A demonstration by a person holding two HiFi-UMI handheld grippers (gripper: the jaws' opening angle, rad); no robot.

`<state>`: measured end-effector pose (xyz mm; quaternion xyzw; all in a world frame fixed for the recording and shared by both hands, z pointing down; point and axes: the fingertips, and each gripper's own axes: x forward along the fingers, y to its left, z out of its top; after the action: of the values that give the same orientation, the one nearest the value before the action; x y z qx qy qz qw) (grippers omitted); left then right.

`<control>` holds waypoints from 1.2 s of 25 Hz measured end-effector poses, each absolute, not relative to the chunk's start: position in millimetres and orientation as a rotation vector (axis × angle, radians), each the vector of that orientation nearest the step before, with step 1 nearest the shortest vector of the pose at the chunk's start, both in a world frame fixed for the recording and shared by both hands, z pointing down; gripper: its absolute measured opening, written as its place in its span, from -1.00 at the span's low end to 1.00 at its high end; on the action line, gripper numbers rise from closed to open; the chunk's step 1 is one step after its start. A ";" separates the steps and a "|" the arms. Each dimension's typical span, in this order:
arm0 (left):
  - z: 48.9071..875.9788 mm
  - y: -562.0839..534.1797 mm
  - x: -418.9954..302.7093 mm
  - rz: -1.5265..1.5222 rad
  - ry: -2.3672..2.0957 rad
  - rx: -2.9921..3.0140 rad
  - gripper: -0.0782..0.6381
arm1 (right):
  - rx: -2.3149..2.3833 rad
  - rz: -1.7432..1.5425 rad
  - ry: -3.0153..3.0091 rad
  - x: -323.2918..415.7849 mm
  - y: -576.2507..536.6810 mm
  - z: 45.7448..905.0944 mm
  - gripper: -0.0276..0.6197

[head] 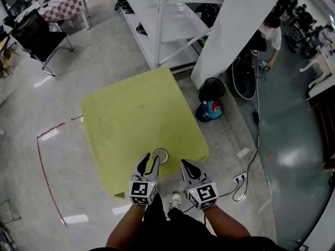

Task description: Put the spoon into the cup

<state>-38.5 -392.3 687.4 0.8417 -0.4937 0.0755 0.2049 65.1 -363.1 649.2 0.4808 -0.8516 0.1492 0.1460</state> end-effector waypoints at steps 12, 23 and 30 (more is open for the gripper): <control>588.5 -368.5 -53.6 0.094 -1.493 2.442 -0.68 | 1.356 0.278 -2.585 44.9 -372.1 587.3 -0.90; 529.6 -356.5 -70.5 0.049 -1.628 2.507 -0.76 | 1.323 0.031 -2.760 11.9 -374.3 500.8 -0.90; 506.6 -354.2 -73.9 0.005 -1.663 2.528 -0.76 | 1.324 -0.038 -2.777 9.8 -372.0 478.7 -0.90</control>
<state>-73.9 -354.2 506.6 0.8340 -0.5487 0.0015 0.0579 9.8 -372.0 478.7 0.4302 -0.9021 -0.0125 0.0324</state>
